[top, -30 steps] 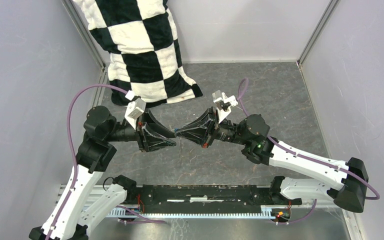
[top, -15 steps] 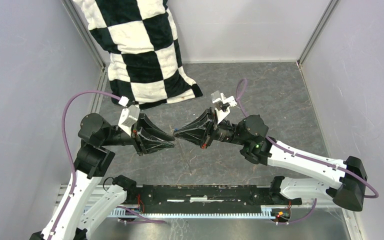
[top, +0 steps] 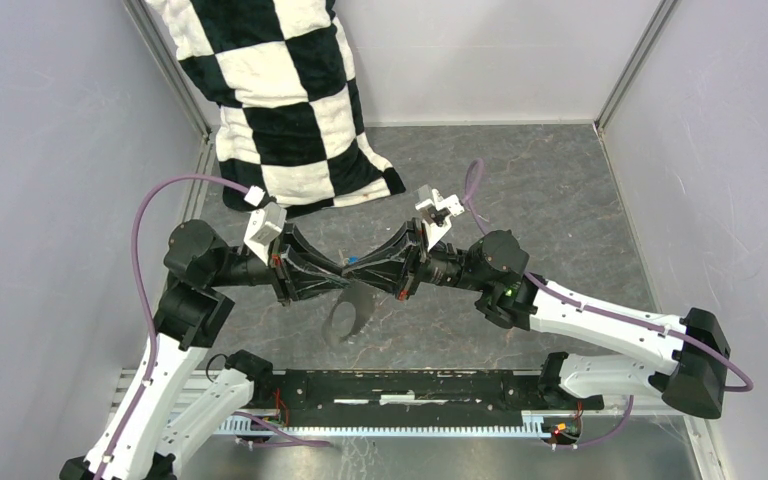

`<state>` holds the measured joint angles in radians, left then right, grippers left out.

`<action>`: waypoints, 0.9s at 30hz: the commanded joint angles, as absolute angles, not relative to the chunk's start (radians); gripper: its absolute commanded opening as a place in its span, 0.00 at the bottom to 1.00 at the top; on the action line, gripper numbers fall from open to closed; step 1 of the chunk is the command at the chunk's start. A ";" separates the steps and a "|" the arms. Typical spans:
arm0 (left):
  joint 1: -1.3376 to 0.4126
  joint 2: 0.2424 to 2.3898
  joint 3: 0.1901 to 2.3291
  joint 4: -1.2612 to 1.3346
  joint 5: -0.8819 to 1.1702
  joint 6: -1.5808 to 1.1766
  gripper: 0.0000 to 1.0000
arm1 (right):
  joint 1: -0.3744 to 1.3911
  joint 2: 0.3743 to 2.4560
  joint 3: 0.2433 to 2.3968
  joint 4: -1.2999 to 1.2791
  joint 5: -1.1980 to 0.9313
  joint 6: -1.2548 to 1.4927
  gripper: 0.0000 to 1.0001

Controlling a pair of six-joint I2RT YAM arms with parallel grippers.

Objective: Put the keys on the keyring

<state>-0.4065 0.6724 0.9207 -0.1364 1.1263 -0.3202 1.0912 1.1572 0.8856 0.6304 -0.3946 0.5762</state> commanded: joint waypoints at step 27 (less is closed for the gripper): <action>-0.409 0.661 0.886 -0.130 1.111 -0.376 0.02 | 1.095 1.002 0.985 0.356 -0.372 0.383 0.61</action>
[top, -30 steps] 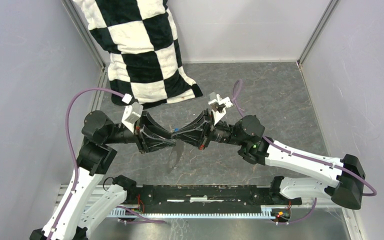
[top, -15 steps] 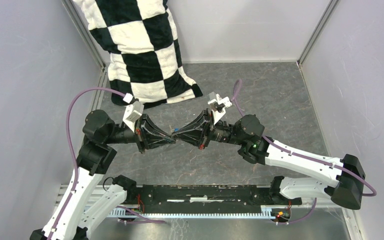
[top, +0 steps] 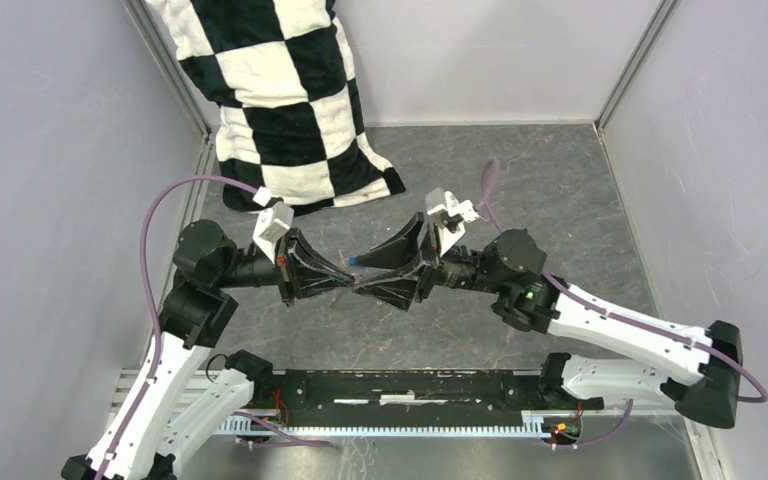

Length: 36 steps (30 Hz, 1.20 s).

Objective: Put the keys on the keyring

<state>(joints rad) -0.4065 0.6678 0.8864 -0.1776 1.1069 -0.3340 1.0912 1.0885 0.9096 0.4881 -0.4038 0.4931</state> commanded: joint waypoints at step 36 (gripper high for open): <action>-0.408 0.684 0.943 -0.450 1.142 0.370 0.02 | 1.159 1.045 0.962 0.142 -0.311 -0.198 0.41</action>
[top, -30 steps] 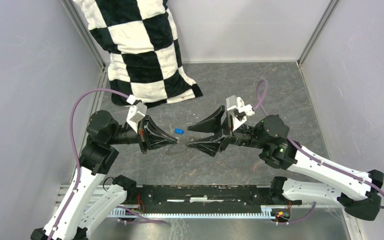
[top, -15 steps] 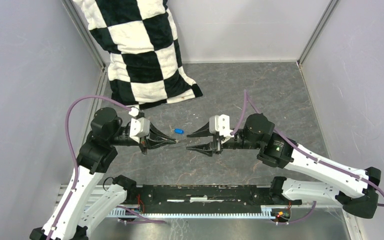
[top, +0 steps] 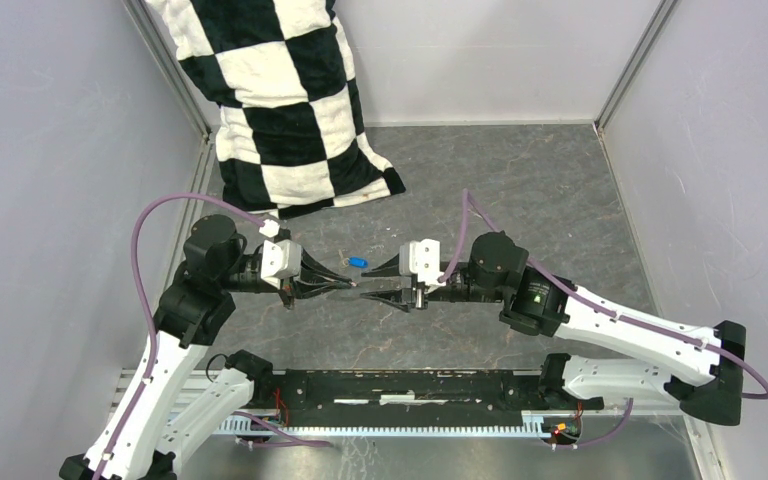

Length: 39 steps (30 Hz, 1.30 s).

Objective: Put the keys on the keyring

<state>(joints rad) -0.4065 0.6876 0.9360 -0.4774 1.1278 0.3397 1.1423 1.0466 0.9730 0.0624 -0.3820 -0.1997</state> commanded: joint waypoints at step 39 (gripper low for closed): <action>-0.408 0.766 1.083 -0.814 1.176 0.574 0.57 | 1.190 1.075 1.056 -0.147 -0.393 -0.204 0.01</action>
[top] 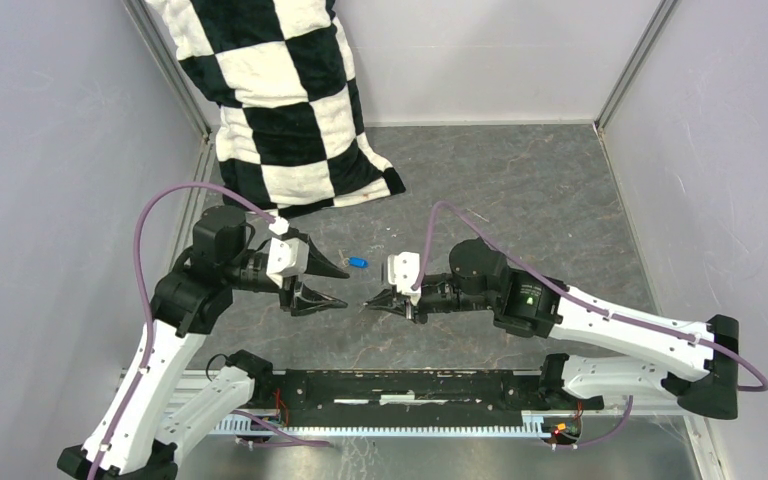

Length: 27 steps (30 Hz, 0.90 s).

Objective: Put the keys on the keyring

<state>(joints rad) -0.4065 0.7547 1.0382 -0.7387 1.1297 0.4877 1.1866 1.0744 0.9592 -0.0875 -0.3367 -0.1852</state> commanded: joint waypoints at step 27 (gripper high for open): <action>-0.412 0.752 1.010 -0.939 1.111 0.829 0.61 | 1.190 1.375 1.485 -0.592 -0.333 -0.169 0.01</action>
<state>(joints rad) -0.4065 0.7540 1.0191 -0.9348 1.0996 0.7784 1.1866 1.3609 1.4200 -0.5766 -0.3538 -0.1829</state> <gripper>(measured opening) 0.587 0.012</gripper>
